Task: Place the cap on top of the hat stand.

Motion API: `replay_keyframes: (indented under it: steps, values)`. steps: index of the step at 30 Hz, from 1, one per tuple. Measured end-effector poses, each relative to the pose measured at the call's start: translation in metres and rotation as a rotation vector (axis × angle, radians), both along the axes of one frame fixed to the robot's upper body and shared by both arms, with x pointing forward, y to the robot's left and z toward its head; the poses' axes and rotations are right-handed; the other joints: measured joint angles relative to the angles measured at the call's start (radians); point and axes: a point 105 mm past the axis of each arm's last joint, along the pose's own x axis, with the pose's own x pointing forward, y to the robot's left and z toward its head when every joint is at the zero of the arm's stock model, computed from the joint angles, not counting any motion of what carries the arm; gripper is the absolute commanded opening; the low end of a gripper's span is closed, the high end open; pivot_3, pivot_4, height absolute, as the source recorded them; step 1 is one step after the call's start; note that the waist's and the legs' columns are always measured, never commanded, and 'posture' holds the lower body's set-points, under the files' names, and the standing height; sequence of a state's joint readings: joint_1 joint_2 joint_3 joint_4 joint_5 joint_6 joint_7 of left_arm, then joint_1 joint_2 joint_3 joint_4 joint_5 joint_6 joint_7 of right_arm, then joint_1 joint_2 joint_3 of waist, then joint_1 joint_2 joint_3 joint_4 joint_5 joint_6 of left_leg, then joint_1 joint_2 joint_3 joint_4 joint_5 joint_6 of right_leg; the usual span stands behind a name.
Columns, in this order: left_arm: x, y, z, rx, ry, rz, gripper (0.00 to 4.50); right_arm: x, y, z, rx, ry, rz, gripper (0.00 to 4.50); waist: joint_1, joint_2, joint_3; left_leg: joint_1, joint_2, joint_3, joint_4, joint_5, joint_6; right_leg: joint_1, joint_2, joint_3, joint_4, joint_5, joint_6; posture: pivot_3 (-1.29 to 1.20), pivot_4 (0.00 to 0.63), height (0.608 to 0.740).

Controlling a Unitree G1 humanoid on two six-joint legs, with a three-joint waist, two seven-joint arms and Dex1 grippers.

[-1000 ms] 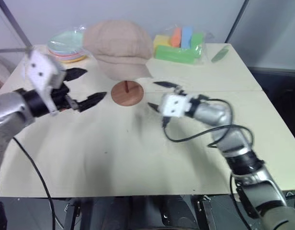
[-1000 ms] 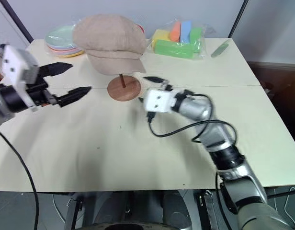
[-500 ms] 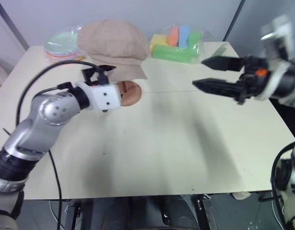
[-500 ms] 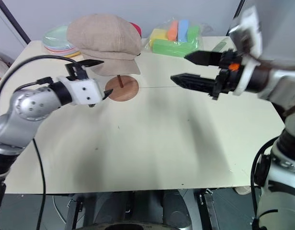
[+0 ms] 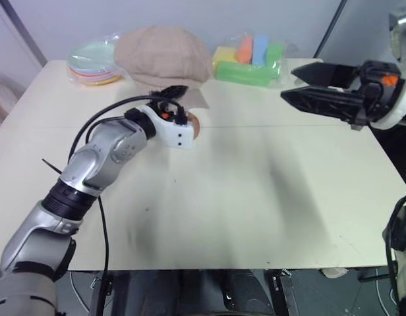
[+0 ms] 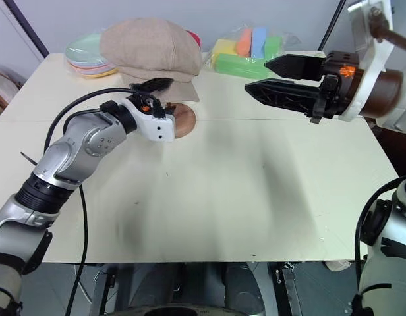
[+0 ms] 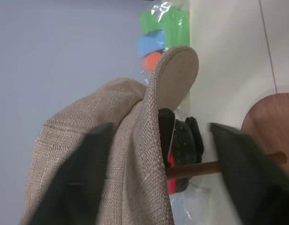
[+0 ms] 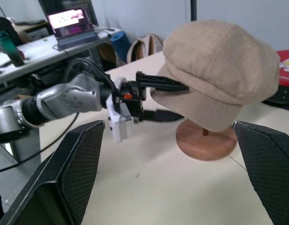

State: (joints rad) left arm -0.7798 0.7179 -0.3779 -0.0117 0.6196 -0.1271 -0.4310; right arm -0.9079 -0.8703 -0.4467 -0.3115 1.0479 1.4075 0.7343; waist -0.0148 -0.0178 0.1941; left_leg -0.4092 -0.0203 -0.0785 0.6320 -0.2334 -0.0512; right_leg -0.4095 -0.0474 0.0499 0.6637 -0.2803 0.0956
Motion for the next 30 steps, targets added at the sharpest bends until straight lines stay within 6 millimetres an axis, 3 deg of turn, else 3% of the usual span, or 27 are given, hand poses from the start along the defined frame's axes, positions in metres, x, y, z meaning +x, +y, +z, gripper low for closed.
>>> replay_keyframes:
  steps: [3,11,15,20,25,30]
  values:
    - [-0.001,0.005,0.009,-0.026,-0.019,-0.001,0.05,0.000,0.000,0.001,0.001,-0.010,-0.004,4.50,0.000,0.000,0.000,0.000,0.000,0.000,0.000,0.000,0.000,0.000,0.000,0.000,0.000,0.000,0.000,0.00,0.150,0.740]
    - [-0.012,0.022,0.028,-0.150,-0.106,-0.122,0.01,0.005,0.001,-0.006,-0.006,0.002,-0.013,4.50,0.000,0.000,0.000,0.000,0.001,0.000,0.000,0.000,0.000,0.000,-0.001,0.000,0.000,0.000,0.000,0.00,0.150,0.740]
    - [-0.019,0.044,0.042,-0.264,-0.133,-0.256,0.01,0.008,-0.002,-0.009,-0.015,0.007,-0.028,4.50,0.002,0.000,0.000,0.000,0.001,0.000,0.000,0.000,0.000,0.000,-0.001,0.000,0.000,0.000,0.000,0.00,0.150,0.740]
    - [-0.026,0.073,0.056,-0.241,-0.186,-0.359,0.01,0.012,-0.004,-0.015,-0.037,0.021,-0.051,4.50,0.001,0.000,0.000,0.000,0.000,0.000,0.000,0.000,0.000,0.000,-0.001,0.000,0.000,0.000,0.000,0.00,0.150,0.740]
    - [-0.032,0.096,0.054,-0.156,-0.184,-0.398,0.01,0.019,-0.014,-0.022,-0.051,0.051,-0.104,4.50,0.000,0.000,0.000,0.000,-0.001,0.001,0.000,0.000,0.000,0.000,0.000,0.000,0.000,0.000,0.000,0.00,0.150,0.740]
    - [-0.031,0.099,0.023,-0.103,-0.084,-0.434,0.01,0.020,-0.014,-0.023,-0.052,0.054,-0.106,4.50,-0.001,0.000,0.000,0.000,-0.001,0.001,0.000,0.000,0.000,0.000,0.000,-0.001,0.000,0.000,0.000,0.00,0.150,0.740]
